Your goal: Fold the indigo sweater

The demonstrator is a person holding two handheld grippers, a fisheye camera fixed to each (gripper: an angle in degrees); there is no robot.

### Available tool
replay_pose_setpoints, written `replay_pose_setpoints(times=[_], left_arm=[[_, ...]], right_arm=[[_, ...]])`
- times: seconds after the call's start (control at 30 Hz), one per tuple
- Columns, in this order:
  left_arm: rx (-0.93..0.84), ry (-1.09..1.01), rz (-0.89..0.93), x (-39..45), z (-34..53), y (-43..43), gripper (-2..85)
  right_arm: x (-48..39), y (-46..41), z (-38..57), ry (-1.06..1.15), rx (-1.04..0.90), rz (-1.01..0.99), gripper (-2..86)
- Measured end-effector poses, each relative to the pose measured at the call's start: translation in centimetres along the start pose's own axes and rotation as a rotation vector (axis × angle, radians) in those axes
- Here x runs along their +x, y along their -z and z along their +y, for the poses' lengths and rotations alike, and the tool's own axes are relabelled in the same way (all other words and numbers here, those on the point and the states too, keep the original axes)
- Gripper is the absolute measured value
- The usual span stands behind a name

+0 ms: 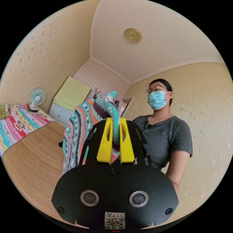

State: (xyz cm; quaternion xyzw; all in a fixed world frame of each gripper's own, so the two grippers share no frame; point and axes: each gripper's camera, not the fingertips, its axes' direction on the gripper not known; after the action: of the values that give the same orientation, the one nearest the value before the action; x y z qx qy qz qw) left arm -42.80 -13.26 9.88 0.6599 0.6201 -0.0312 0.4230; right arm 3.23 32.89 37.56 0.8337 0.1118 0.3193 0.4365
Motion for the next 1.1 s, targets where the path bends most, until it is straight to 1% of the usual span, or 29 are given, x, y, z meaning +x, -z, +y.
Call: replay_pose_setpoints(times=[0.03, 0.07, 0.2, 0.27, 0.3, 0.33, 0.37, 0.43, 0.47, 0.5, 0.53, 0.57, 0.6, 0.63, 0.67, 0.7, 0.73, 0.77, 0.8, 0.83, 0.87, 0.9, 0.93, 1.0, 1.03, 1.07, 1.1], left_arm=[[-0.039, 0.011, -0.1, 0.7, -0.2, -0.3, 4.6], [-0.049, 0.007, -0.137, 1.2, -0.4, -0.5, 4.5], [-0.009, -0.108, -0.207, 5.1, -3.5, -2.1, 4.5], [0.038, -0.183, -0.339, 8.0, -5.4, -2.3, 4.6], [0.1, -0.213, -0.463, 9.8, -6.5, -2.2, 4.8], [0.161, -0.21, -0.573, 11.0, -7.5, -2.0, 4.8], [0.193, -0.199, -0.625, 11.5, -8.0, -1.9, 4.8], [0.31, -0.158, -0.799, 12.7, -9.7, -1.6, 4.8], [0.333, -0.153, -0.839, 12.9, -10.1, -1.4, 4.8], [0.375, -0.143, -0.921, 12.9, -11.0, -1.1, 4.9], [0.401, -0.128, -1.012, 12.3, -12.3, -0.9, 4.9], [0.403, -0.12, -1.056, 11.7, -13.1, -0.7, 4.9], [0.368, -0.098, -1.142, 9.8, -15.1, -0.2, 5.2], [0.283, -0.067, -1.231, 6.9, -17.3, 0.4, 6.1], [0.235, -0.029, -1.273, 5.0, -18.4, 0.8, 7.1], [0.127, 0.085, -1.336, 0.4, -20.2, 2.0, 9.0], [0.015, 0.224, -1.397, -4.6, -21.3, 3.4, 11.2], [-0.046, 0.294, -1.427, -7.1, -21.5, 4.1, 11.0], [-0.147, 0.429, -1.483, -11.3, -21.1, 5.3, 10.7], [-0.208, 0.523, -1.49, -14.3, -19.8, 6.4, 9.2], [-0.225, 0.556, -1.463, -15.5, -19.0, 6.8, 8.5], [-0.256, 0.605, -1.363, -17.5, -17.2, 7.4, 8.5], [-0.287, 0.66, -1.255, -19.2, -15.1, 7.6, 8.5], [-0.339, 0.745, -1.129, -21.5, -11.3, 7.1, 8.5], [-0.401, 0.798, -1.066, -23.0, -8.8, 6.2, 8.5], [-0.434, 0.825, -1.042, -23.7, -7.6, 5.7, 8.5], [-0.511, 0.885, -0.989, -25.1, -5.2, 4.4, 8.5]], right_arm=[[-0.6, 1.9, -0.4, 0.013, 0.062, 0.005, 2.7], [-1.2, 3.9, -0.8, 0.023, 0.129, 0.025, 2.8], [-2.1, 9.3, -1.7, 0.006, 0.315, 0.11, 2.8], [-2.3, 12.5, -2.0, 0.015, 0.439, 0.14, 2.8], [-2.4, 13.1, -2.0, 0.025, 0.47, 0.139, 2.8], [-2.6, 13.9, -2.0, 0.062, 0.532, 0.13, 2.9], [-2.9, 14.0, -1.9, 0.115, 0.589, 0.132, 3.0], [-2.9, 12.5, -2.4, 0.167, 0.604, 0.157, 3.2], [-2.7, 10.1, -3.7, 0.17, 0.528, 0.201, 3.4], [-2.6, 8.5, -4.5, 0.178, 0.468, 0.227, 3.6], [-2.1, 4.2, -5.8, 0.21, 0.336, 0.263, 3.9], [-1.2, -0.9, -6.6, 0.25, 0.217, 0.266, 4.3], [-0.6, -3.7, -6.7, 0.271, 0.159, 0.259, 4.7], [0.8, -10.0, -6.9, 0.304, 0.023, 0.231, 5.3], [2.8, -17.0, -6.8, 0.292, -0.166, 0.189, 6.2], [4.0, -20.9, -6.6, 0.262, -0.291, 0.173, 6.7], [6.4, -28.1, -5.4, 0.207, -0.553, 0.129, 6.5], [8.3, -33.7, -3.3, 0.155, -0.786, 0.079, 5.6], [9.1, -35.7, -2.0, 0.132, -0.851, 0.056, 4.9], [9.9, -38.3, 0.8, 0.11, -0.934, -0.014, 3.6], [10.1, -40.0, 3.8, 0.129, -1.0, -0.1, 2.6], [10.1, -40.7, 5.3, 0.134, -1.039, -0.127, 2.2], [10.0, -42.1, 8.9, 0.147, -1.125, -0.14, 1.6], [9.7, -43.6, 15.0, 0.198, -1.254, -0.114, 1.1], [9.5, -44.4, 19.3, 0.224, -1.35, -0.085, 1.0], [9.3, -45.1, 23.6, 0.251, -1.462, -0.084, 0.8], [9.1, -45.4, 25.6, 0.265, -1.517, -0.096, 0.8]])
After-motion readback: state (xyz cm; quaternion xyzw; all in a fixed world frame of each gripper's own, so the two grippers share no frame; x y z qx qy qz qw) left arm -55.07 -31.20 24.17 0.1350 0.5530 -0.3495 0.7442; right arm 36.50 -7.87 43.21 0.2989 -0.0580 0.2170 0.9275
